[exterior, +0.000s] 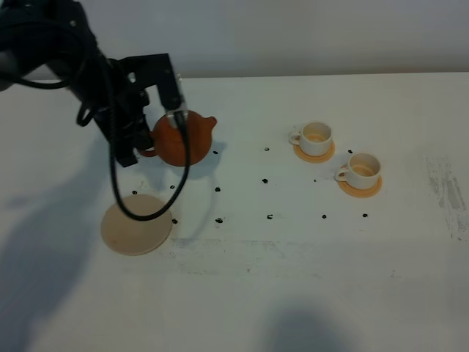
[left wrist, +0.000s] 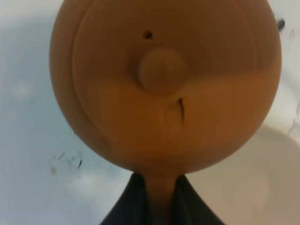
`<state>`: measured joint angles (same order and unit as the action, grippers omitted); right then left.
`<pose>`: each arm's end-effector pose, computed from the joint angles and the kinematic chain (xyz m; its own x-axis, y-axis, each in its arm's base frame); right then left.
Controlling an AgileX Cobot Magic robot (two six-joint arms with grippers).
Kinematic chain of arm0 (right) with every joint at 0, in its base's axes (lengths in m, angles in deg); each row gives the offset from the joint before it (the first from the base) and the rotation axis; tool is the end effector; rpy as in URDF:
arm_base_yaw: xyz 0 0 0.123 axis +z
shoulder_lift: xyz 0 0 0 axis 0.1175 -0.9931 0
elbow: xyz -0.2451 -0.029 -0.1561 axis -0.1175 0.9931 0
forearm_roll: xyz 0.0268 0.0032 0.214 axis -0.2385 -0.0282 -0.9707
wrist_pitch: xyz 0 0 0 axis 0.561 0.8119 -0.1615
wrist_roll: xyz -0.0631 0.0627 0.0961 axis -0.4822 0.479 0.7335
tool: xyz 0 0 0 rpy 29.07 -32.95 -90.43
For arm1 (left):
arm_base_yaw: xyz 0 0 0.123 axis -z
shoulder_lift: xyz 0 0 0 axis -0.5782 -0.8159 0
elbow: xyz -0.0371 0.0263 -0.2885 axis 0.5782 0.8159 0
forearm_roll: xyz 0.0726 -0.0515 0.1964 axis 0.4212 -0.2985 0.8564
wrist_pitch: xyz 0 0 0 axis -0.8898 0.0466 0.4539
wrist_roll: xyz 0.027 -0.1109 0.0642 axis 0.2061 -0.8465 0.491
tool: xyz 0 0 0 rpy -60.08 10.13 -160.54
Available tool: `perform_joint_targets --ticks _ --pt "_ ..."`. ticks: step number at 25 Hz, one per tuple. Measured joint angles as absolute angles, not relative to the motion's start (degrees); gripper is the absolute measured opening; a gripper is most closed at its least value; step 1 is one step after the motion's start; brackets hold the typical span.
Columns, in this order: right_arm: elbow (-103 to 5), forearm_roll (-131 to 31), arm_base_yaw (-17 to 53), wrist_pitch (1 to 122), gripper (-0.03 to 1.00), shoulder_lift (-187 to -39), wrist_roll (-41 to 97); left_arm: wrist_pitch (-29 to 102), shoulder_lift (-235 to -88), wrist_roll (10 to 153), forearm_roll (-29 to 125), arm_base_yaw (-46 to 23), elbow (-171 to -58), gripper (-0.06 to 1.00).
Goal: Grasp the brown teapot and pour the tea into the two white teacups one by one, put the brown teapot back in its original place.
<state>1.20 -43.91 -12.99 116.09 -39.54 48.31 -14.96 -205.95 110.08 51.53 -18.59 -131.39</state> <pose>-0.0140 0.0050 0.2421 -0.4741 0.0247 -0.8801 0.0732 0.9973 -0.0114 0.3995 -0.1397 0.2066 -0.2086 0.9335 -0.2917 0.9396 0.2741 0.2052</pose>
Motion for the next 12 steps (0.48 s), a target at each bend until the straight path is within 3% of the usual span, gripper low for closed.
perform_joint_targets --ticks 12 --pt "1.2 -43.9 -13.0 116.1 0.44 -39.5 48.3 -20.9 -217.6 99.8 54.5 -12.2 -150.4 0.08"
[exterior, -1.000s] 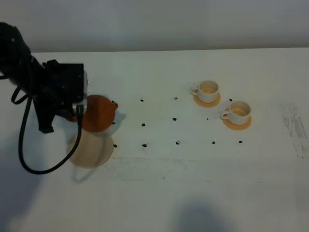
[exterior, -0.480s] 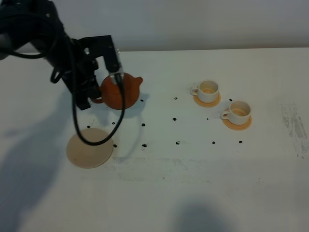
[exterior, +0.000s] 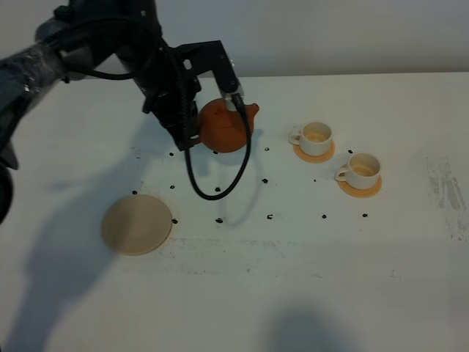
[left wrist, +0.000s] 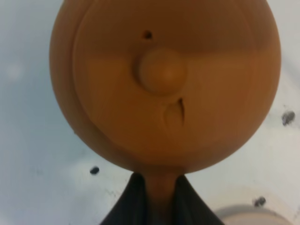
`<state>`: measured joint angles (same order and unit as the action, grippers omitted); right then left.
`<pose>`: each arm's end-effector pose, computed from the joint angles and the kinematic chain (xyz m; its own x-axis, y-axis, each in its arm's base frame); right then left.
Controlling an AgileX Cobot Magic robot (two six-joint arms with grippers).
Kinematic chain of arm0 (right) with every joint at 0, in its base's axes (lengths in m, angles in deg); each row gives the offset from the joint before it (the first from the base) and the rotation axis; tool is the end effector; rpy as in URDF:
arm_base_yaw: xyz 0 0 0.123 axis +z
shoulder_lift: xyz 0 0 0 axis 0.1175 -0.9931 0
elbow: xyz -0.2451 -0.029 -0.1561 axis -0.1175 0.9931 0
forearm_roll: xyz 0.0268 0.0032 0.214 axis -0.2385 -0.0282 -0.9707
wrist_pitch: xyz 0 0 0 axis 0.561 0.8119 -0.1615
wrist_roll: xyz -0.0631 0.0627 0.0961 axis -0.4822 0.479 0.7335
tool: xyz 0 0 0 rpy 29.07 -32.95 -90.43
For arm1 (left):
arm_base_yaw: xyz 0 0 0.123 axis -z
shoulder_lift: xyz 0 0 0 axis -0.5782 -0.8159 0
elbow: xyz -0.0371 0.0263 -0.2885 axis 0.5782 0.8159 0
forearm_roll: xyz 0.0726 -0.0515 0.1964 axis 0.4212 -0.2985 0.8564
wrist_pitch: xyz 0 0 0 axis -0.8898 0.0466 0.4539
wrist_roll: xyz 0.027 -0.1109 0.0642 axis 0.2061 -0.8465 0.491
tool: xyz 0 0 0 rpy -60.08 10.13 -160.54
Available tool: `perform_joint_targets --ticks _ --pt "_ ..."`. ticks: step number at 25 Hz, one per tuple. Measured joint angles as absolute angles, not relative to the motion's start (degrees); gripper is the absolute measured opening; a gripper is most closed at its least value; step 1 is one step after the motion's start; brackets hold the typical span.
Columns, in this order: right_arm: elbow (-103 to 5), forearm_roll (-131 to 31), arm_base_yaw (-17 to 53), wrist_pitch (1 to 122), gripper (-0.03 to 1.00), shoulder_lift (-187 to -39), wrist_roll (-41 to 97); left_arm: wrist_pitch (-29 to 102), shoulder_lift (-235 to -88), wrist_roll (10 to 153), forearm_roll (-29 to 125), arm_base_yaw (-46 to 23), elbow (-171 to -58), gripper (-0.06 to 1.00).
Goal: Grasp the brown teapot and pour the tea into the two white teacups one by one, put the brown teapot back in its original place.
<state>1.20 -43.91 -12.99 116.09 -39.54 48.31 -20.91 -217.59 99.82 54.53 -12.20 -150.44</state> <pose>-0.0140 0.0050 0.2421 -0.4741 0.0247 -0.8801 0.0732 0.9973 -0.0114 0.4296 -0.1987 0.1961 -0.2363 0.9230 -0.3038 0.9311 0.3045 0.2010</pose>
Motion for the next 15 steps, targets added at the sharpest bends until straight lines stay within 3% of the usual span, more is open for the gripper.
perform_joint_targets --ticks 7,15 --pt "1.2 -43.9 -13.0 116.1 0.44 -39.5 48.3 -21.8 -223.3 96.5 59.0 -10.1 -158.7 0.08" --pt "1.2 -43.9 -13.0 116.1 0.44 -39.5 48.3 -15.6 -224.4 96.8 62.4 -8.2 -159.4 0.08"
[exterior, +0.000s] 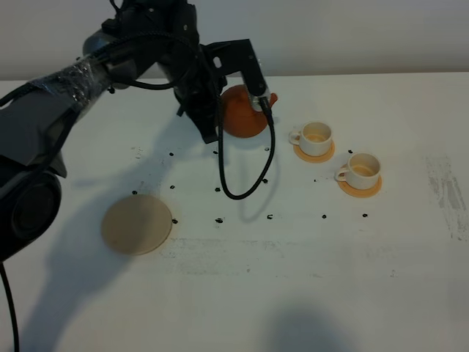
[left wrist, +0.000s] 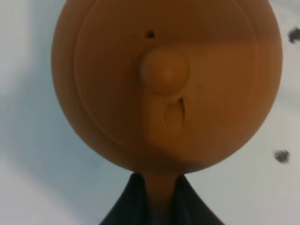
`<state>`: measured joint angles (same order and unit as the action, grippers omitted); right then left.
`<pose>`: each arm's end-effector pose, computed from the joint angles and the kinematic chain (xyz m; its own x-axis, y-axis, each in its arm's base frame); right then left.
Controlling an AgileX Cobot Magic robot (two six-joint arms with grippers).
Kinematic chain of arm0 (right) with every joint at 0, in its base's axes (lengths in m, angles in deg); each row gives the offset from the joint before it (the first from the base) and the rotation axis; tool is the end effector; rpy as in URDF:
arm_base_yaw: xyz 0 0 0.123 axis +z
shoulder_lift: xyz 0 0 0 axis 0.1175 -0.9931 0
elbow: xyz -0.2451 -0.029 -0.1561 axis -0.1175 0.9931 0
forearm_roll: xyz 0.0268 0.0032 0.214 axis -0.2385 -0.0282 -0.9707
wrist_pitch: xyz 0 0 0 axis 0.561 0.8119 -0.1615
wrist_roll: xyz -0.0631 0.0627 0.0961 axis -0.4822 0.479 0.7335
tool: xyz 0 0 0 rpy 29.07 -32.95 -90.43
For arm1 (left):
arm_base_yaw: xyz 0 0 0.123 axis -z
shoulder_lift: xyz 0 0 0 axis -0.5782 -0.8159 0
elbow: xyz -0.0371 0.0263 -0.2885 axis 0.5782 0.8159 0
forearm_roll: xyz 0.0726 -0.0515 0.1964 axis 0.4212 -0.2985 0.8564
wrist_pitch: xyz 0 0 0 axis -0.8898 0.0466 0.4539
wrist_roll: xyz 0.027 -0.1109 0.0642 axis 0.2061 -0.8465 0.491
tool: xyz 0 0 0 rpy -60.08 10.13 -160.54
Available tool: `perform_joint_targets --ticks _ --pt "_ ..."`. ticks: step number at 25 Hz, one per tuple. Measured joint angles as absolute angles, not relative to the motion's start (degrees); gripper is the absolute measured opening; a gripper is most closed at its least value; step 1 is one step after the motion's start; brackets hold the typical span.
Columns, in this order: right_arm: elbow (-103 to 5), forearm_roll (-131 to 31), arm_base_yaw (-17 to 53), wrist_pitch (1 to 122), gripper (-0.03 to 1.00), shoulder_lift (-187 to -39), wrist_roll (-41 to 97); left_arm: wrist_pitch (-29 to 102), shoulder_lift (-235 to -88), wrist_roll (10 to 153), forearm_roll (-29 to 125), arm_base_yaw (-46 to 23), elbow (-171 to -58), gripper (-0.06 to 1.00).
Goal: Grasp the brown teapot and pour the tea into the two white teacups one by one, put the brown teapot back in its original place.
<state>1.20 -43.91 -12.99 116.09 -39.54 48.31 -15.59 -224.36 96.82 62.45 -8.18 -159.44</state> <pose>-0.0140 0.0050 0.2421 -0.4741 0.0247 -0.8801 0.0732 0.9973 -0.0114 0.4555 -0.2316 0.1843 -0.1546 0.9447 -0.2892 0.8934 0.2587 0.3674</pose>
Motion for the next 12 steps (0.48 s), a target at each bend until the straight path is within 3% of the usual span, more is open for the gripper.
perform_joint_targets --ticks 12 --pt "1.2 -43.9 -13.0 116.1 0.44 -39.5 48.3 -10.4 -228.0 101.3 63.1 -6.5 -159.5 0.08"
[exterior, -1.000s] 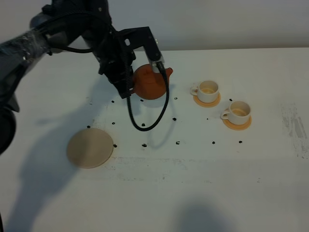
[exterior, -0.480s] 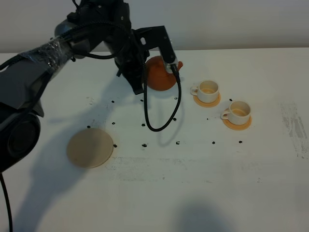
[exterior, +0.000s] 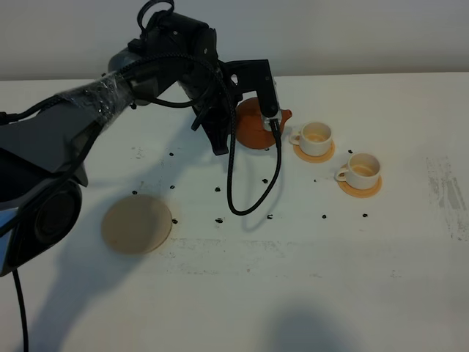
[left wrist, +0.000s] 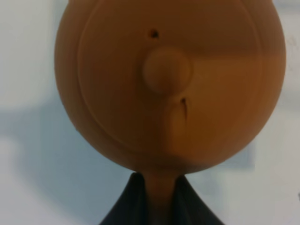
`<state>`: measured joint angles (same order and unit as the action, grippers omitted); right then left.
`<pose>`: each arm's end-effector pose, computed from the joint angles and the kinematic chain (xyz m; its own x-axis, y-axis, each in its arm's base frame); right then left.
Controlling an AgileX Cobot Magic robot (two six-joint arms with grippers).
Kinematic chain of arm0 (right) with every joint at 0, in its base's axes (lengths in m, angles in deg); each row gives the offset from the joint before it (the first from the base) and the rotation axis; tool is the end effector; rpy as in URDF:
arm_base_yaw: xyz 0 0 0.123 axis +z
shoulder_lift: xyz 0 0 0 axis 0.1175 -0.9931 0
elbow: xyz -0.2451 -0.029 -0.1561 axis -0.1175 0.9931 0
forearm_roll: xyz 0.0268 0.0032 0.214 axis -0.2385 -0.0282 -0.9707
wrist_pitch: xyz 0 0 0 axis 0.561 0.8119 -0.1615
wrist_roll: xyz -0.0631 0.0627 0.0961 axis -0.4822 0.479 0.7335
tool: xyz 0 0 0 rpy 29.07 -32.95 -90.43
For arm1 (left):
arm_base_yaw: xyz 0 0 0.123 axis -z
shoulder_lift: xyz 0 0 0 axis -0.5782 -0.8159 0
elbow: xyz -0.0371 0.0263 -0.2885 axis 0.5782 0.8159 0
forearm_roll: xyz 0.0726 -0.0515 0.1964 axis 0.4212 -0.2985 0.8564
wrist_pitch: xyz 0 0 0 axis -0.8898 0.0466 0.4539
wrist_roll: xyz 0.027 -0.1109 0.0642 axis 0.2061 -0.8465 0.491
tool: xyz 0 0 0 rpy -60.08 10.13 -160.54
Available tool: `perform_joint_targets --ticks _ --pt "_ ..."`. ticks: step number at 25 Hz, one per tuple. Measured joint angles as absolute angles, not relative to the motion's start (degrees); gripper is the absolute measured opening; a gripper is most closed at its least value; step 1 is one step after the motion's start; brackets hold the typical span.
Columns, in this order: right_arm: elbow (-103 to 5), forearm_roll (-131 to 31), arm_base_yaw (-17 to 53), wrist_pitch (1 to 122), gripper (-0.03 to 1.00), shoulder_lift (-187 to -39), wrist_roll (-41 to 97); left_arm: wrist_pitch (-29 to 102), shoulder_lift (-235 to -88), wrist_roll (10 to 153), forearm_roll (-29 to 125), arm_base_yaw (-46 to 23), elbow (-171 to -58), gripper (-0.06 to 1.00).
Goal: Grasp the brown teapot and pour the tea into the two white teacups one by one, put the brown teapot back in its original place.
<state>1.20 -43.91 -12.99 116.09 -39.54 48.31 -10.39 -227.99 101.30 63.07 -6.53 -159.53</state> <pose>-0.0140 0.0050 0.2421 -0.4741 0.0247 -0.8801 0.0732 0.9973 -0.0114 0.4611 -0.2503 0.1576 -0.0454 0.9630 -0.2658 0.8959 0.1569 0.4155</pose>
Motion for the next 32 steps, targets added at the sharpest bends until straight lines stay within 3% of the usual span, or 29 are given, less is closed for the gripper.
perform_joint_targets --ticks 32 --pt "1.2 -43.9 -13.0 116.1 0.44 -39.5 48.3 0.7 -229.7 101.9 74.5 -3.8 -159.5 0.08"
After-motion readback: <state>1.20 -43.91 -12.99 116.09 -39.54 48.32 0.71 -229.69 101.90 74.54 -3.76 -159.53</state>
